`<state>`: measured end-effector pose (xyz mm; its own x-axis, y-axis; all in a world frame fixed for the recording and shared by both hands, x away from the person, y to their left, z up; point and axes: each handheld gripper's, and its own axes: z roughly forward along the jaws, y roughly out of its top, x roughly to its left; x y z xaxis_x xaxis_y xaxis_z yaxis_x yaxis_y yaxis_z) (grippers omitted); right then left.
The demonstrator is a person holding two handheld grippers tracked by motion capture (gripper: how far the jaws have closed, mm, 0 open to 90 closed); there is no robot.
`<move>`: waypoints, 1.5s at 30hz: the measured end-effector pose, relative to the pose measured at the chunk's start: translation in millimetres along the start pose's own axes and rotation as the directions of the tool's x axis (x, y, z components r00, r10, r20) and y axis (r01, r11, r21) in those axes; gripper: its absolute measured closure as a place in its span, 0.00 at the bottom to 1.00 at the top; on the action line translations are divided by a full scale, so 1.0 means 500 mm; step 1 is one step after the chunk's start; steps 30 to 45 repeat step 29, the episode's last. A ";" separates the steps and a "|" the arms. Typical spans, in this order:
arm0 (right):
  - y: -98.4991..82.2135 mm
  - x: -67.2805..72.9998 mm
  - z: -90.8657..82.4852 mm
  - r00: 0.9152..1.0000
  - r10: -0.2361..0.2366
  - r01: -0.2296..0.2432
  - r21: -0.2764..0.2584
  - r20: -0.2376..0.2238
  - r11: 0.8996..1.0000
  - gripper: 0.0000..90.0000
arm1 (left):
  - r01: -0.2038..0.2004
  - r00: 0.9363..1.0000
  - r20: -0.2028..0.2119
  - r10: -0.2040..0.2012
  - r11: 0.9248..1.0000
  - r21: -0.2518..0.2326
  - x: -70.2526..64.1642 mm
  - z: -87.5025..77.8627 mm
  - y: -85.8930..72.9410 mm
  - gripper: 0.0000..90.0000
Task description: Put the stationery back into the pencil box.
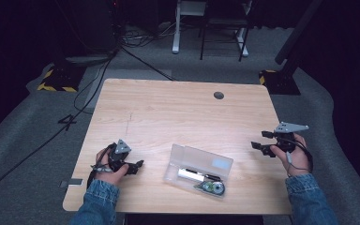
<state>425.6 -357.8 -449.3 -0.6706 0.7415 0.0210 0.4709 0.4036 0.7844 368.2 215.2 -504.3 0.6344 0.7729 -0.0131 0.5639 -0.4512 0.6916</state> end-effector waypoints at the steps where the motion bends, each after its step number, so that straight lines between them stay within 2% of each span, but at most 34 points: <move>1: -0.009 -0.004 0.005 1.000 0.003 -0.003 0.006 0.007 1.000 0.27 | 0.000 1.000 0.000 0.000 1.000 0.000 0.000 0.000 0.000 0.18; 4: -0.028 -0.012 0.018 1.000 0.001 -0.001 0.018 0.026 1.000 0.26 | 0.000 1.000 0.000 0.000 1.000 0.000 0.000 0.000 0.000 0.18; 11: -0.073 -0.029 0.057 0.998 0.031 -0.033 0.026 0.057 0.999 0.21 | 0.000 1.000 0.000 0.000 1.000 0.000 0.000 0.000 0.000 0.18; 14: -0.083 -0.032 0.070 0.997 0.042 -0.045 0.048 0.061 0.998 0.20 | 0.001 1.000 0.000 -0.001 1.000 -0.001 0.000 0.000 0.000 0.18; 22: -0.083 -0.028 0.072 0.997 0.025 -0.030 0.073 0.075 0.997 0.16 | 0.001 1.000 -0.001 -0.001 1.000 -0.001 0.000 0.000 0.000 0.18; 45: -0.082 -0.029 0.074 0.997 0.027 -0.032 0.074 0.077 0.997 0.15 | 0.004 1.000 -0.003 -0.004 1.000 -0.002 -0.001 0.001 0.000 0.18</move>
